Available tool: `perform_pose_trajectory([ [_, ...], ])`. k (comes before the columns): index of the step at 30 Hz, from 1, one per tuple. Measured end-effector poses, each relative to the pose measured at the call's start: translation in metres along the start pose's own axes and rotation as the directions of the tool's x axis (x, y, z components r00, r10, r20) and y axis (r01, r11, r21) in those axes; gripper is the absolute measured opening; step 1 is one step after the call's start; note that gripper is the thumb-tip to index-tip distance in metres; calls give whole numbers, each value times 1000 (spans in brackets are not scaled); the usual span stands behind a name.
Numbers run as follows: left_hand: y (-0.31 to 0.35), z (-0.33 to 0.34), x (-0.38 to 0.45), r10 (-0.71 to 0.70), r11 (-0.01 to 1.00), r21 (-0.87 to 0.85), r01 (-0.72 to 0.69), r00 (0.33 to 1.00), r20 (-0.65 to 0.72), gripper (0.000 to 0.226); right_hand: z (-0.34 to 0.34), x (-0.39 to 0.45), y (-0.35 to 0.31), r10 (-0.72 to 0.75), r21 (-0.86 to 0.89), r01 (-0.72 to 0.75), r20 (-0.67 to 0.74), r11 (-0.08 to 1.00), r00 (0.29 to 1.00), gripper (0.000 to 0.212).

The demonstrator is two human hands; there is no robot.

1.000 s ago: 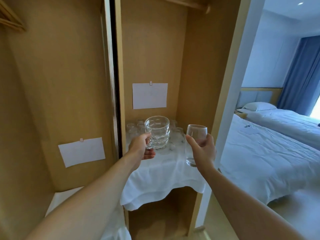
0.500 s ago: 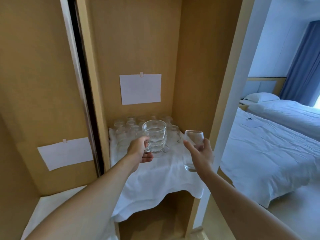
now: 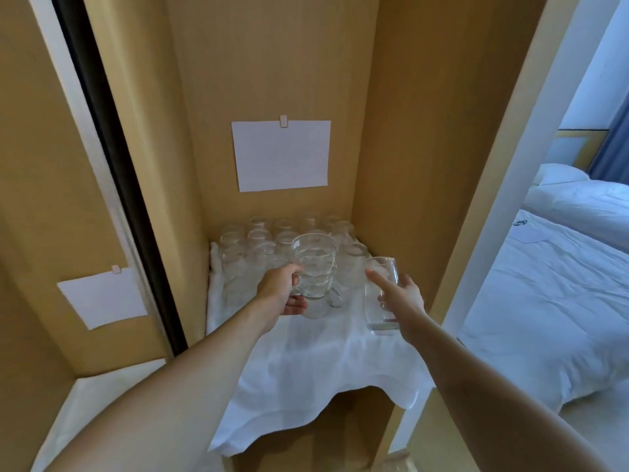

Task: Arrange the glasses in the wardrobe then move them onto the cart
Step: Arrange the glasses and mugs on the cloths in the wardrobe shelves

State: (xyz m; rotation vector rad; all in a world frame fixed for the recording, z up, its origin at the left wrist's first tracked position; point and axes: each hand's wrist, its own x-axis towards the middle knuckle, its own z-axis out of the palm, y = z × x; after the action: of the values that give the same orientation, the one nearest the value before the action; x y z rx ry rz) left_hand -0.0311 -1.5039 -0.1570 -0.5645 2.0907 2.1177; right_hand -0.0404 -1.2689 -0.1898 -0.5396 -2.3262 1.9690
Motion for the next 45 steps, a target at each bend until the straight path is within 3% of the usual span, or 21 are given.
perform_pose_trajectory([
  [2,1,2,9,-6,1000,1,6,1000,-17,39,-3,16,-2,165,36,-168,86,985,983,91],
  [5,3,9,19,-22,1000,-18,21,999,-41,39,-12,42,-4,406,86,-461,352,883,843,96],
  [7,4,15,26,-20,999,-47,17,997,-71,40,-14,62,-5,437,68,-525,468,849,768,99],
  [10,6,22,31,-25,995,-96,15,994,-108,39,-12,86,-10,414,29,-510,547,859,728,106],
  [13,9,27,34,-23,993,-122,4,987,-157,41,-11,105,-20,385,-54,-450,612,892,691,109],
  [15,11,30,37,-17,991,-132,-9,981,-191,42,-11,116,-30,387,-185,-352,619,918,684,99],
  [17,14,30,39,-23,990,-139,-7,977,-214,41,-7,123,-39,385,-410,-166,536,897,751,85],
  [18,14,31,40,-26,989,-144,-7,973,-227,41,-3,128,-42,340,-554,-24,476,832,811,81],
  [20,14,34,42,-29,988,-155,-10,969,-247,41,5,136,-47,194,-777,269,444,569,875,83],
  [22,13,37,44,-32,988,-157,-10,964,-265,41,13,142,-53,131,-834,422,491,355,861,83],
  [24,11,42,45,-35,987,-161,-10,961,-273,41,20,150,-55,118,-835,503,535,222,837,77],
  [29,4,46,46,-34,987,-159,-14,955,-295,39,44,161,-54,75,-798,597,593,-85,802,89],
  [33,-1,42,47,-25,989,-144,-22,949,-315,38,60,160,-50,106,-754,637,629,-157,770,94],
  [36,-6,38,47,-23,990,-142,-23,948,-317,37,69,156,-44,54,-704,650,665,-287,745,86],
  [45,-10,27,49,-30,988,-154,-21,946,-324,39,88,146,-49,-43,-657,680,729,-324,683,73],
])
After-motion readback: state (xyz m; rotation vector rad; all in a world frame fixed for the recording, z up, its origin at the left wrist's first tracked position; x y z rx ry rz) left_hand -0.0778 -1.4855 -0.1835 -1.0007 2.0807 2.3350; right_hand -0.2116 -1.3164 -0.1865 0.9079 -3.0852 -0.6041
